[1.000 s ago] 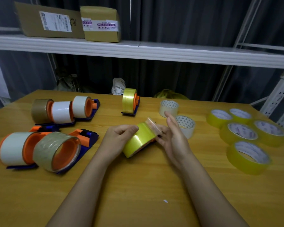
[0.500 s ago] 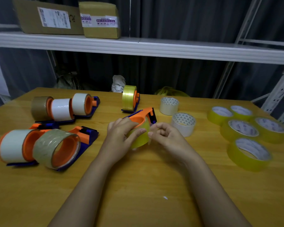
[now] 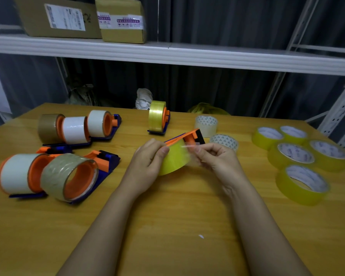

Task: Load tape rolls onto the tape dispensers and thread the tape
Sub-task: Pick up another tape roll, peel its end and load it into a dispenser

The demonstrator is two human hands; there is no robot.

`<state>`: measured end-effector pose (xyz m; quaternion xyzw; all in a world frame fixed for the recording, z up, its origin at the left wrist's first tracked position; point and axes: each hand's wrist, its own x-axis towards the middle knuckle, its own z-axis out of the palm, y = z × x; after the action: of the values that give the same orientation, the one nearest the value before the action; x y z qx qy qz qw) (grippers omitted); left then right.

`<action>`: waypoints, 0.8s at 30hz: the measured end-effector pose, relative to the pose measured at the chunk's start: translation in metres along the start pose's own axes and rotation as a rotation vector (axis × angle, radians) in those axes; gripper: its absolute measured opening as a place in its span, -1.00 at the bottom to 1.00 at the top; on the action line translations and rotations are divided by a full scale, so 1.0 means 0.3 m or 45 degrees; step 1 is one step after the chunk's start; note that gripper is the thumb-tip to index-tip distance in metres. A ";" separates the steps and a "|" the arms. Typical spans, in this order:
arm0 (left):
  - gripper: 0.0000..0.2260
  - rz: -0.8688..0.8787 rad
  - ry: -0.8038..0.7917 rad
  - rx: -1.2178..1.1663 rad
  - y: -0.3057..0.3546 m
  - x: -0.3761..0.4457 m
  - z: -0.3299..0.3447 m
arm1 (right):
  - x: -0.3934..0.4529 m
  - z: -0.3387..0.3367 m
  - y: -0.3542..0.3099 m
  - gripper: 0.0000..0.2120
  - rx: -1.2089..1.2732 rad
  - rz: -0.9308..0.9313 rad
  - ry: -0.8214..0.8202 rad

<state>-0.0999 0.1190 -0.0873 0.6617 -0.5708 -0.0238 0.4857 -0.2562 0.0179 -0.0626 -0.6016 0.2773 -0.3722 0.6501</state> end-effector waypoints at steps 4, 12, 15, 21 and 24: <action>-0.71 -0.058 0.132 -0.148 -0.004 -0.004 -0.031 | 0.019 -0.047 -0.002 -0.93 -0.021 -0.014 0.229; -0.52 -0.318 0.350 -0.544 -0.002 0.006 -0.071 | 0.018 -0.054 -0.010 -0.87 0.051 -0.130 0.280; -0.57 -0.370 0.385 -0.551 0.001 0.006 -0.070 | 0.011 -0.057 -0.017 -0.82 0.096 -0.150 0.276; -0.64 -0.405 0.511 -0.584 0.017 0.015 -0.057 | 0.019 -0.046 -0.017 -0.83 0.191 -0.031 0.258; -0.67 -0.323 0.502 -0.539 0.013 0.012 -0.052 | 0.028 -0.053 -0.021 -0.85 0.262 0.049 0.296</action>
<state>-0.0925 0.1262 -0.0746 0.6037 -0.3609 -0.0736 0.7071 -0.2651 0.0018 -0.0575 -0.4793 0.3225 -0.4534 0.6788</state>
